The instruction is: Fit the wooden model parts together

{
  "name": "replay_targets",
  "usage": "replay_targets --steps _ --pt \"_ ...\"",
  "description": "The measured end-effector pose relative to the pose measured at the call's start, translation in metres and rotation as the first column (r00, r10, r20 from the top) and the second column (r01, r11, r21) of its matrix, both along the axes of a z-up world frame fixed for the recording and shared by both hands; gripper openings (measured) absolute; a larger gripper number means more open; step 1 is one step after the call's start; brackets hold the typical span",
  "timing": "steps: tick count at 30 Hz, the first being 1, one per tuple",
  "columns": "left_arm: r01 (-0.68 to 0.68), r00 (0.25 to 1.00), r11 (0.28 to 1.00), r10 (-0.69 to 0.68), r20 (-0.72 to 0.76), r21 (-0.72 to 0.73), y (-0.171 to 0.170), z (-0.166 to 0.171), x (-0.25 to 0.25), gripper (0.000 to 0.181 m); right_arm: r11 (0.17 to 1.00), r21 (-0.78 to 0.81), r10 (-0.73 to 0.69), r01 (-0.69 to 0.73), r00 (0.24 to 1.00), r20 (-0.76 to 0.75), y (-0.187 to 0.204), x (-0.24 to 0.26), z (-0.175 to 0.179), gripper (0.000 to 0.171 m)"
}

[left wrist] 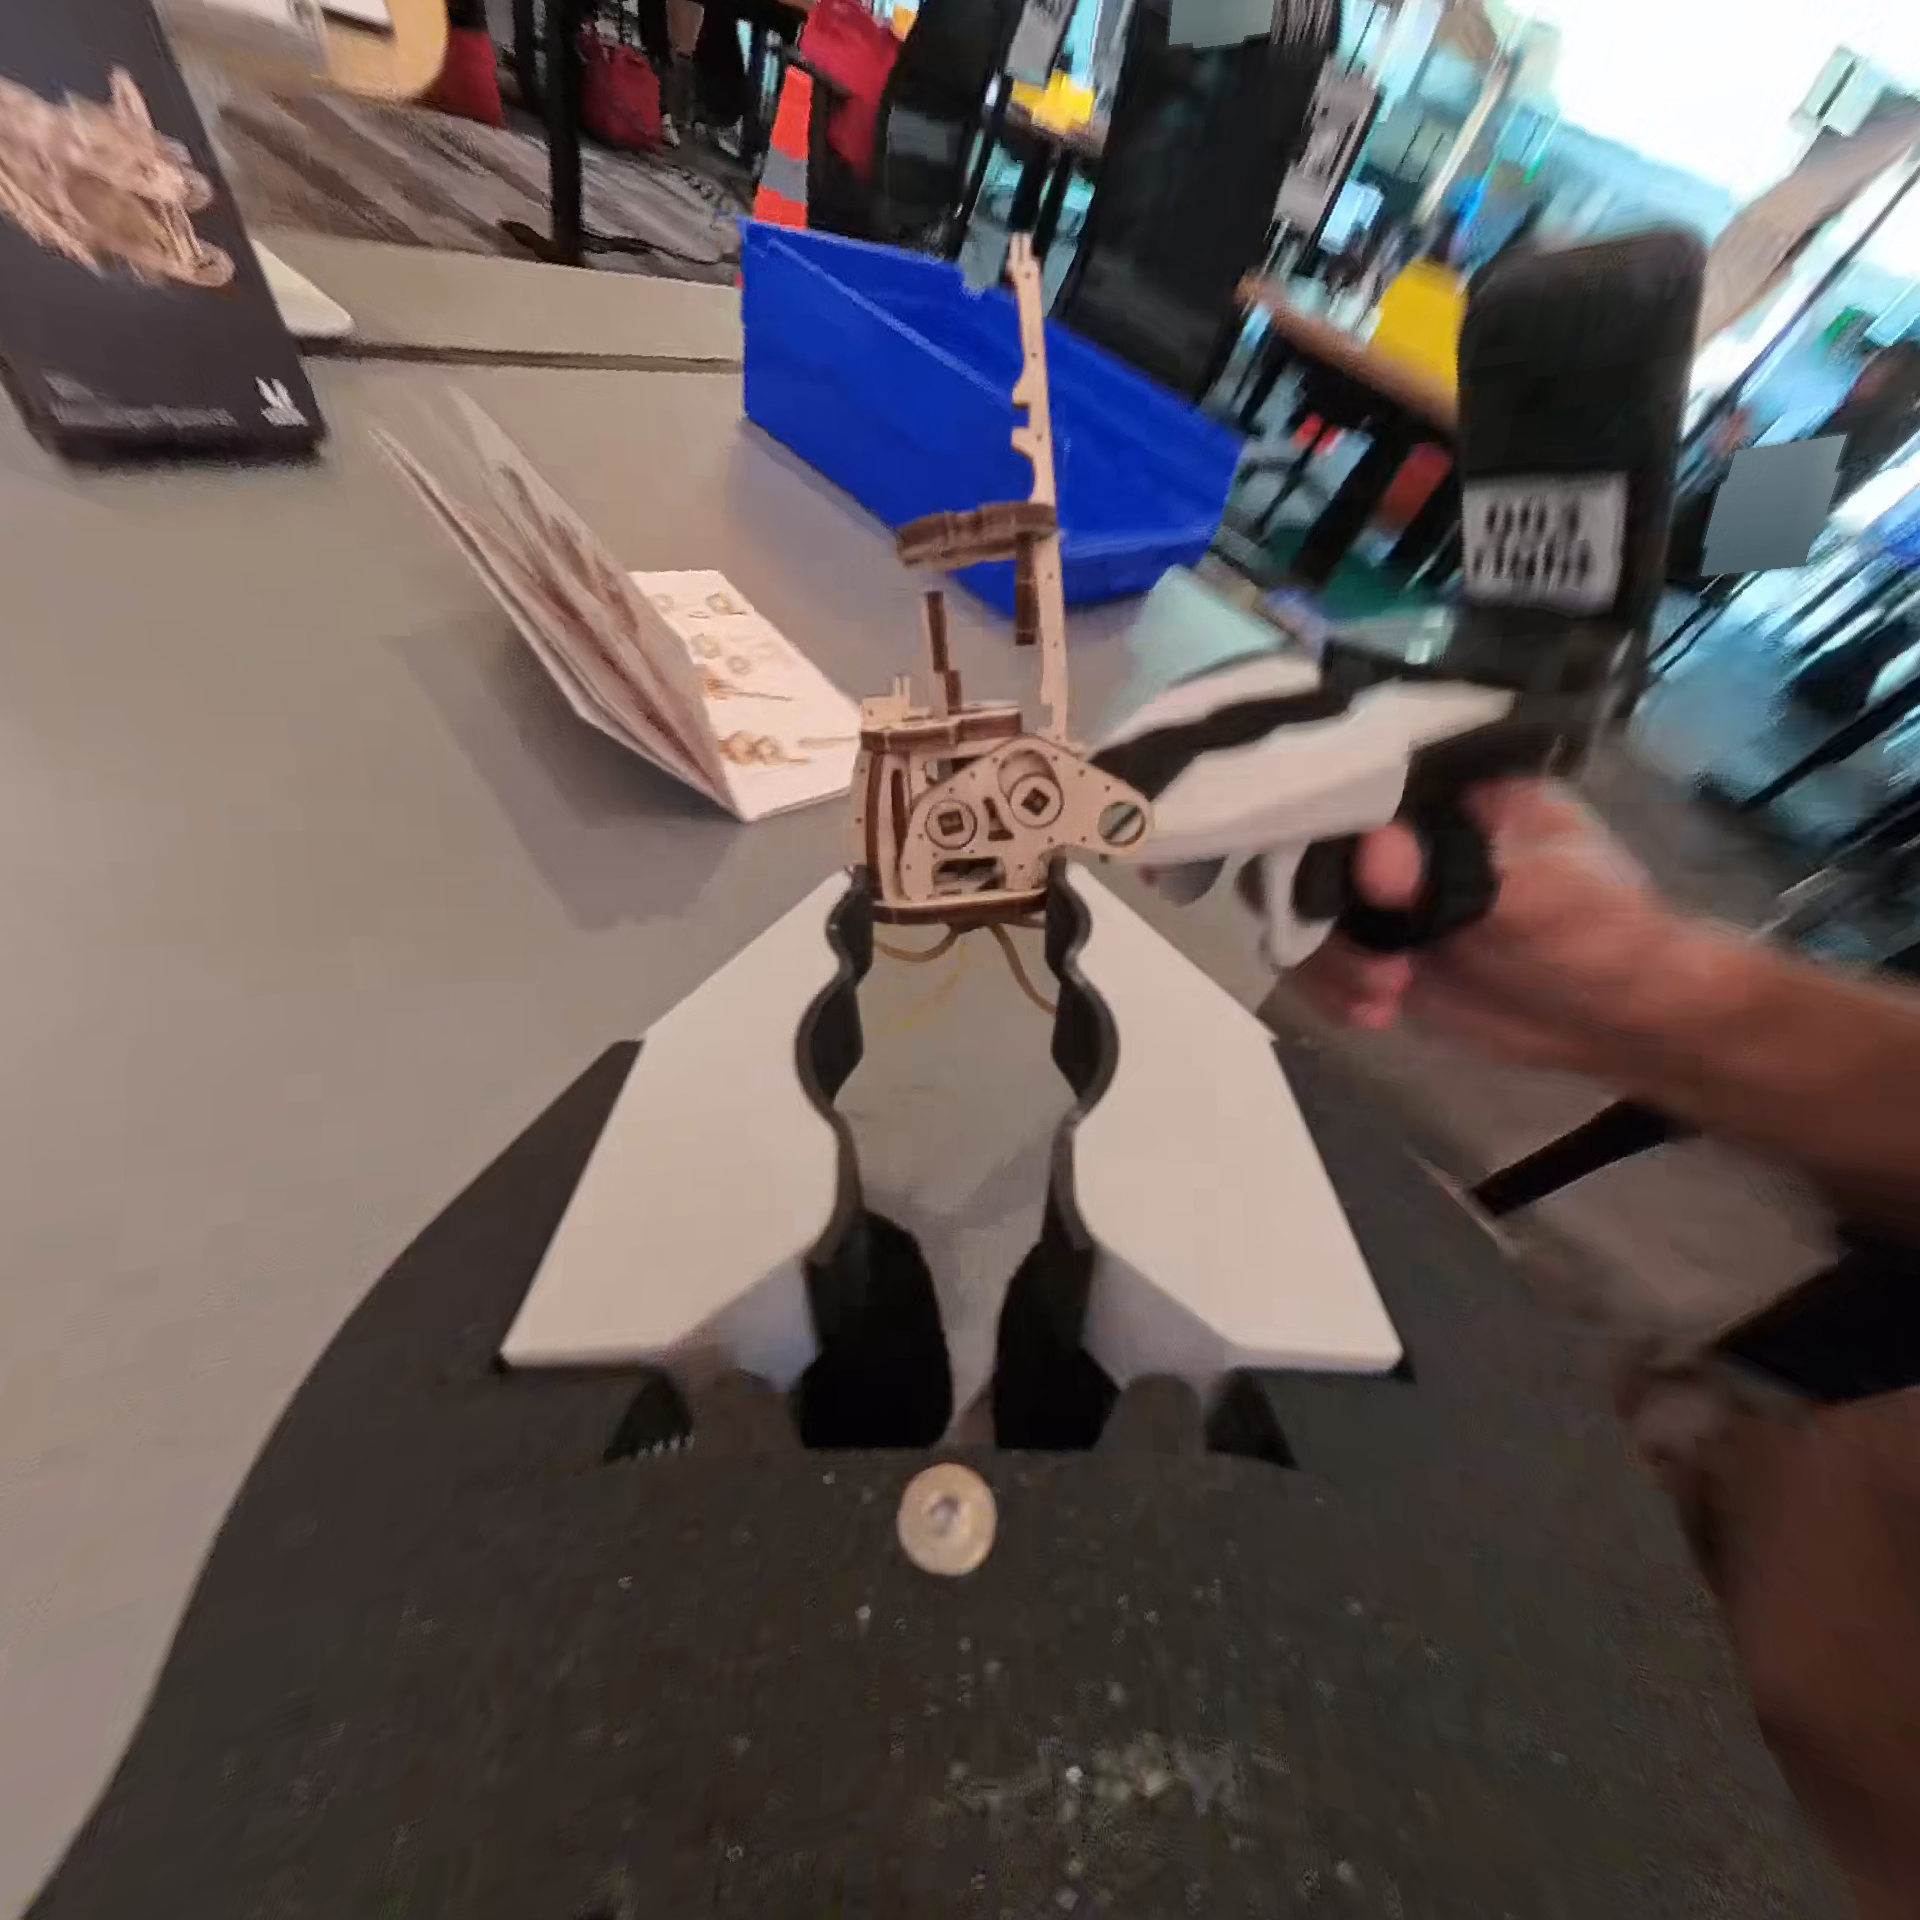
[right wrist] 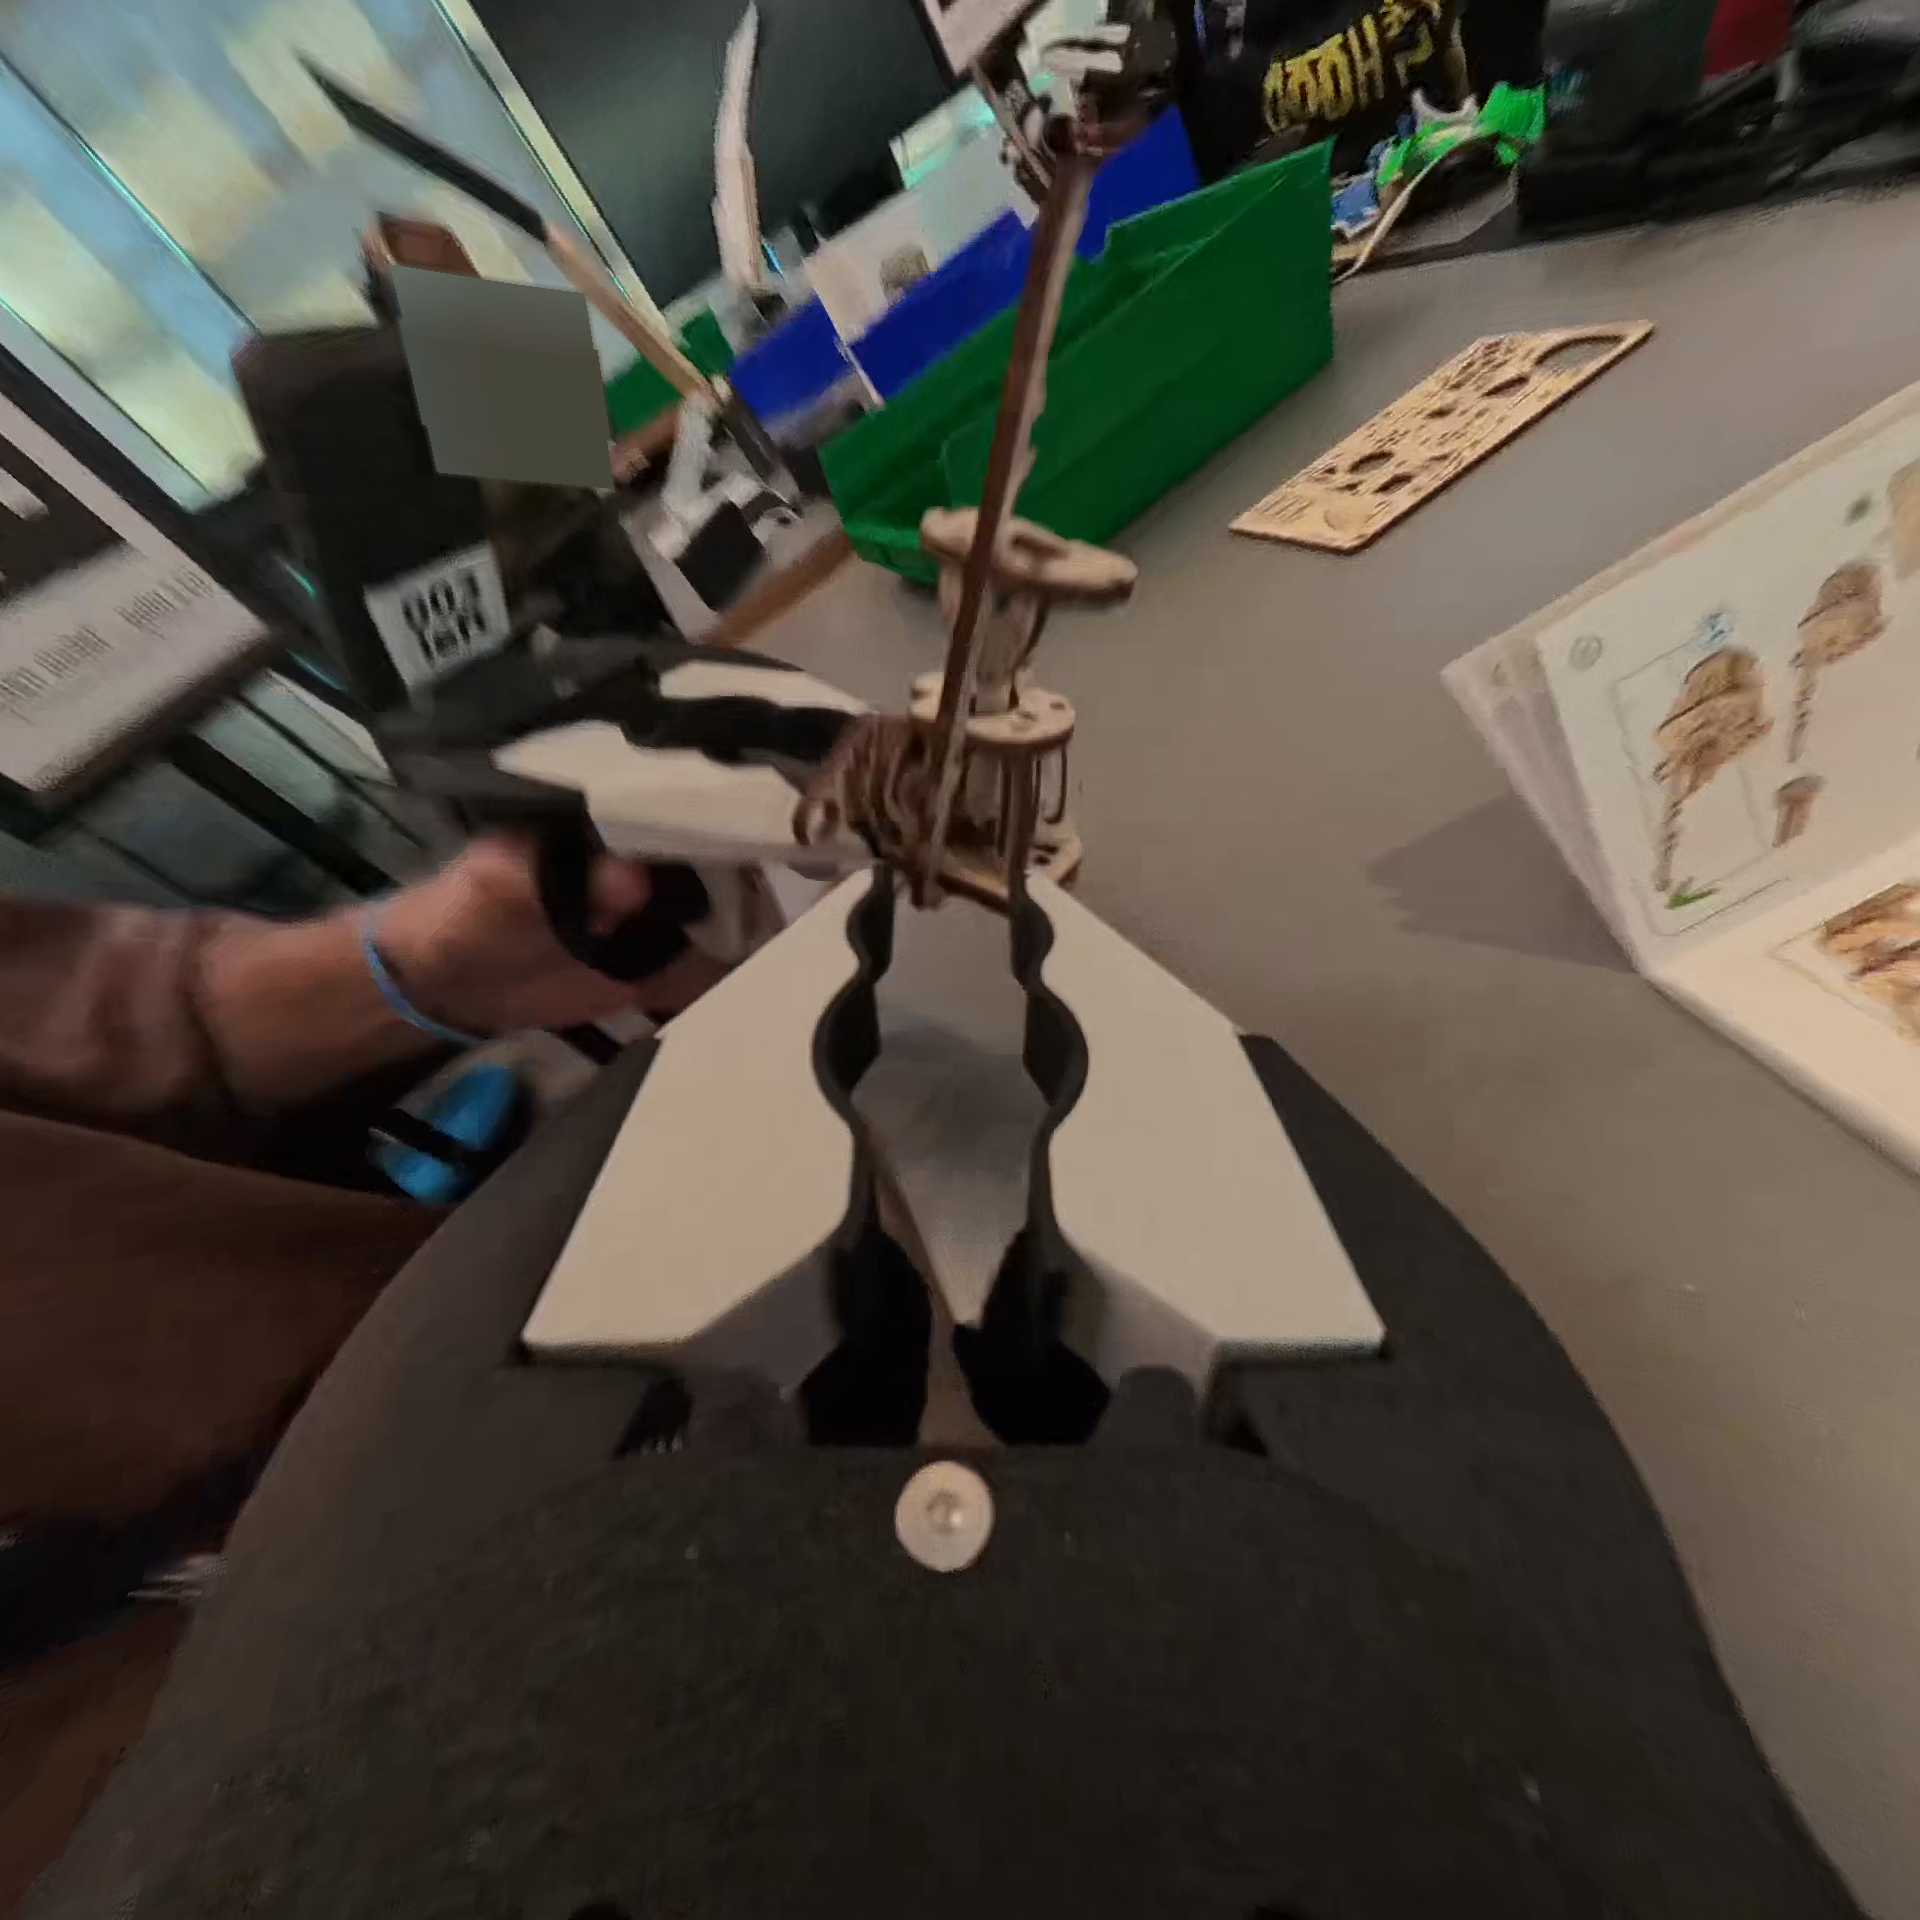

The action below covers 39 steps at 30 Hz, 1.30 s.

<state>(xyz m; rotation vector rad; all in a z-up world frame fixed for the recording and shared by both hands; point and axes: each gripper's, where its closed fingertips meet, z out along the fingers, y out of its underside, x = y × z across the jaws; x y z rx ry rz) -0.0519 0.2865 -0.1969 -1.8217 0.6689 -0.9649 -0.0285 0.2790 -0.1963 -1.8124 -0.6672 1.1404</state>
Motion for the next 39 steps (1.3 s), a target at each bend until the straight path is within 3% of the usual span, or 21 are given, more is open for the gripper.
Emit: replay_targets --steps 4,13,19,21,26,31,39 --pt "0.01 0.978 0.988 0.024 0.209 -0.156 0.005 0.009 -0.002 0.031 0.978 0.206 -0.068 0.036 0.987 0.148 -0.003 -0.003 0.006 0.021" --pt "0.029 0.965 0.968 0.037 0.258 -0.248 0.004 0.003 0.004 0.031 0.817 0.569 -0.362 0.095 0.853 0.377 0.002 0.003 0.015 0.021" --pt "0.024 0.969 0.978 0.028 0.246 -0.208 0.002 0.006 0.007 0.031 0.854 0.51 -0.32 0.104 0.878 0.356 -0.002 -0.007 0.012 0.019" --pt "0.03 0.967 0.98 0.022 0.256 -0.196 0.002 0.008 0.006 0.031 0.859 0.496 -0.326 0.124 0.881 0.344 0.001 -0.004 0.014 0.008" --pt "0.021 0.974 0.988 0.014 0.227 -0.151 0.002 0.009 0.007 0.031 0.887 0.439 -0.305 0.144 0.896 0.322 0.002 -0.003 0.014 0.004" --pt "-0.067 0.996 0.998 0.067 0.062 -0.004 0.008 0.005 0.001 0.031 0.936 0.304 -0.261 0.176 0.928 0.267 0.005 0.003 0.016 0.002" --pt "-0.067 0.989 0.996 0.073 0.126 -0.05 0.011 0.008 -0.007 0.031 0.955 0.238 -0.221 0.177 0.96 0.172 0.006 0.013 0.023 0.001"
